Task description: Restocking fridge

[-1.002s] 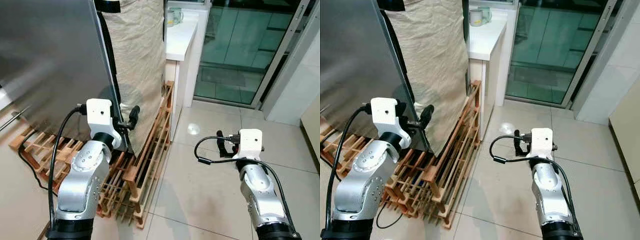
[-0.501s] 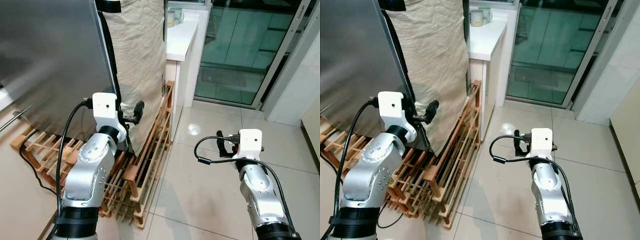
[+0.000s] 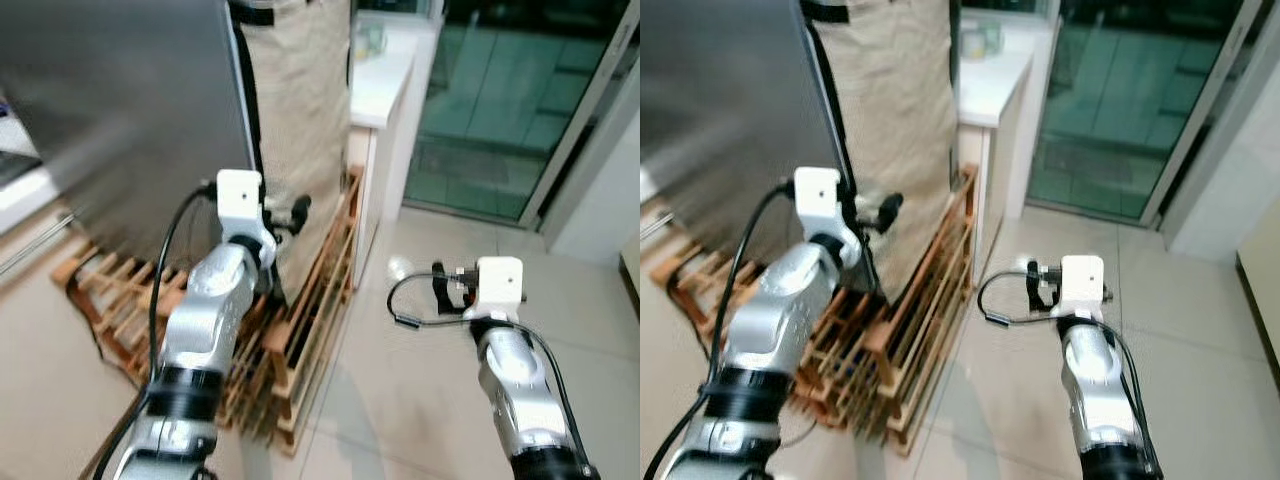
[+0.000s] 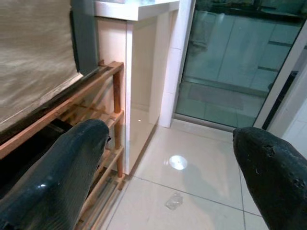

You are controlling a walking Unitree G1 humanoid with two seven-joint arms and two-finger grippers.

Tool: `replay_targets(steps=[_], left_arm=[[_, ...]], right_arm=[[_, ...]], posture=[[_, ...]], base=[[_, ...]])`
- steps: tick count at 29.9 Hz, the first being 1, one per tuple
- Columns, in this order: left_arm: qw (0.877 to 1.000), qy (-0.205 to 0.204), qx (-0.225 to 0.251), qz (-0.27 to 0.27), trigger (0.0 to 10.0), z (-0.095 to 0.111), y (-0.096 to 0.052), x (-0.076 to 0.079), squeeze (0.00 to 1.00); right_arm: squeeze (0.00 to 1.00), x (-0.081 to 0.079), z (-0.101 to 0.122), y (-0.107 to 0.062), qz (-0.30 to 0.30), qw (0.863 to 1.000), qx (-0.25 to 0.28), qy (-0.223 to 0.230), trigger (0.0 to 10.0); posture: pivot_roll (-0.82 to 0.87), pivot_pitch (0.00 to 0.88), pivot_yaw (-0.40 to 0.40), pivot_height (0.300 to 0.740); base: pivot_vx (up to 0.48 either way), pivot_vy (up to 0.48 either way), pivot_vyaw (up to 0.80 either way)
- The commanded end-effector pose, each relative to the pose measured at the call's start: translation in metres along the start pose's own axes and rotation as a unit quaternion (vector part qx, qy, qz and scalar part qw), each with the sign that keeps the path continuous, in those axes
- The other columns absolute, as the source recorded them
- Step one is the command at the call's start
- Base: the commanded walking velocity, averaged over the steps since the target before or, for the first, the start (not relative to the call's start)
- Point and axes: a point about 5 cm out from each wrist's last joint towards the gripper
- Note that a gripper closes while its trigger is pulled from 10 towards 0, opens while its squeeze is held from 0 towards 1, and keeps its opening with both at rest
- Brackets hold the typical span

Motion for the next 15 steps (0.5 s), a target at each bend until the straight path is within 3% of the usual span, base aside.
replay_targets(steps=[1, 12, 14, 15], left_arm=[[1.000, 0.016, -0.008, -0.021, 10.0, -0.001, 0.008, 0.008, 0.00], [0.999, 0.009, -0.028, -0.038, 10.0, -0.015, 0.019, 0.018, 0.00], [0.998, 0.003, -0.030, -0.050, 10.0, -0.018, 0.024, 0.025, 0.00], [0.996, -0.002, -0.037, -0.081, 10.0, -0.021, 0.031, 0.040, 0.00]], right_arm=[[0.00, 0.002, 0.004, 0.001, -0.006, 1.000, 0.007, -0.002, 10.0], [0.00, 0.003, 0.004, 0.000, -0.009, 1.000, 0.007, -0.003, 10.0], [0.00, 0.002, 0.004, 0.000, -0.008, 1.000, 0.006, -0.003, 10.0], [0.00, 0.001, 0.004, 0.001, -0.006, 1.000, 0.005, -0.002, 10.0]], posture=[[-0.10, 0.000, 0.052, 0.728], [-0.11, 0.000, 0.054, 0.728], [-0.11, 0.000, 0.055, 0.728], [-0.10, 0.000, 0.049, 0.728]], base=[[0.000, 0.000, 0.00], [0.000, 0.000, 0.00], [0.000, 0.000, 0.00], [0.000, 0.000, 0.00]])
Point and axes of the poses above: a point about 5 cm out from each wrist's last joint towards the gripper, its own y axis pointing out of the wrist towards the gripper, its own z axis along the axis of the wrist's last joint, x = y × z, and after that the axes turned 11 degrees about -y, right-handed
